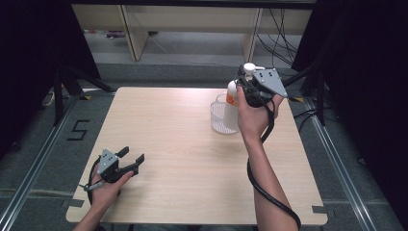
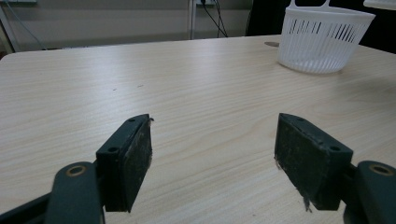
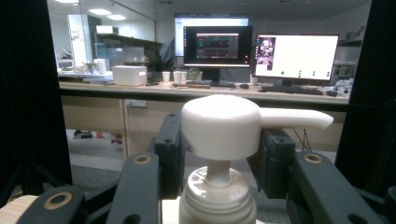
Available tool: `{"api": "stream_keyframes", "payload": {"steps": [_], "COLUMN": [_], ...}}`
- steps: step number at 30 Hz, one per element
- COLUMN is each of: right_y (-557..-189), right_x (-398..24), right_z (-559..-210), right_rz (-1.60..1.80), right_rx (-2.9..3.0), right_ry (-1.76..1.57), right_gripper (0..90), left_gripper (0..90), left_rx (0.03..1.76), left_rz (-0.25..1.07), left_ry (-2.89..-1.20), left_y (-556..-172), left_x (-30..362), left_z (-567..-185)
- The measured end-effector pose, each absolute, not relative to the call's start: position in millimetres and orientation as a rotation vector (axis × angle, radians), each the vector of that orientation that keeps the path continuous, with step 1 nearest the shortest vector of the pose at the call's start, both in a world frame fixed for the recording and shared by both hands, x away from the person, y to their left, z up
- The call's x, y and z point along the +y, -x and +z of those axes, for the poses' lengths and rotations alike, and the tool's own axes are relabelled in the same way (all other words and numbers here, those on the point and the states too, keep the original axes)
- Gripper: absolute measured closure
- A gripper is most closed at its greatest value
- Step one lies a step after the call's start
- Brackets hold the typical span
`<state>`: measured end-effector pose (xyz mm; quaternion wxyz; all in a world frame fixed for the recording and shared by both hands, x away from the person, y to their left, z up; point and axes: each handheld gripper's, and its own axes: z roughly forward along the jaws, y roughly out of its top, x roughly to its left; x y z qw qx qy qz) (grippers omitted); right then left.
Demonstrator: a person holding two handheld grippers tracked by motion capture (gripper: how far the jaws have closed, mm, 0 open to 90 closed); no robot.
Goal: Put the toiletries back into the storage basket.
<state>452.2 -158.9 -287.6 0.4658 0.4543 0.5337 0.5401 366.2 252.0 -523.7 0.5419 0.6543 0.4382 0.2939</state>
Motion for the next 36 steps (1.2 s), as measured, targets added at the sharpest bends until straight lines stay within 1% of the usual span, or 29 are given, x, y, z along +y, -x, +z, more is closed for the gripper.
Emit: {"api": "stream_keyframes", "payload": {"steps": [36], "right_y": [-473.3], "right_x": [-159.7], "right_z": [-276.9], "right_rz": [1.314], "right_rx": [1.298], "right_ry": [-1.113], "right_gripper": [60.2], "left_gripper": [27.0], "left_rx": [1.053], "left_rz": [0.694], "left_ry": [-1.567], "left_y": [-365.5], "left_x": [251.7], "left_z": [-522.9]}}
